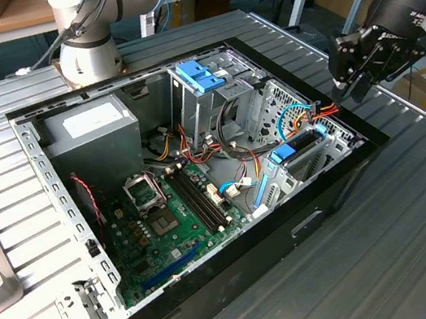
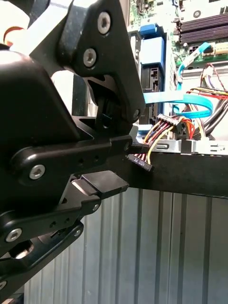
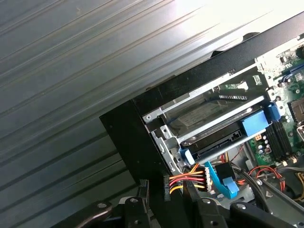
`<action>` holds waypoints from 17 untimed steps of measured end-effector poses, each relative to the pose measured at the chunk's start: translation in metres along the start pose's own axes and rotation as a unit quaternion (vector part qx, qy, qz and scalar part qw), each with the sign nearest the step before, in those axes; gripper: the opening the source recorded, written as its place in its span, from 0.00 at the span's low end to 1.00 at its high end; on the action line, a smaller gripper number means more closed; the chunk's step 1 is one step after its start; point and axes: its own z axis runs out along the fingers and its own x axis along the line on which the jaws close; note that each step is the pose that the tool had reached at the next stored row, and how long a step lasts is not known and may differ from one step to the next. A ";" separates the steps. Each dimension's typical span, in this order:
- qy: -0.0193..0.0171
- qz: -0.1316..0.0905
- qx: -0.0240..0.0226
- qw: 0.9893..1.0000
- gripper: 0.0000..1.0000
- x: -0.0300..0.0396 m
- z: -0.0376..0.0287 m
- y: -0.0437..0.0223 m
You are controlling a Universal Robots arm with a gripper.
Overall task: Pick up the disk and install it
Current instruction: 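Insert the first disk wire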
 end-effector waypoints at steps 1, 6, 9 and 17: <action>0.000 0.000 0.000 1.000 0.42 0.0001 0.0021 0.0002; 0.001 0.015 0.001 1.000 0.42 0.0001 0.0086 0.0003; 0.000 0.022 0.005 1.000 0.42 -0.0003 0.0110 0.0006; -0.003 0.029 0.011 1.000 0.42 -0.0004 0.0172 0.0008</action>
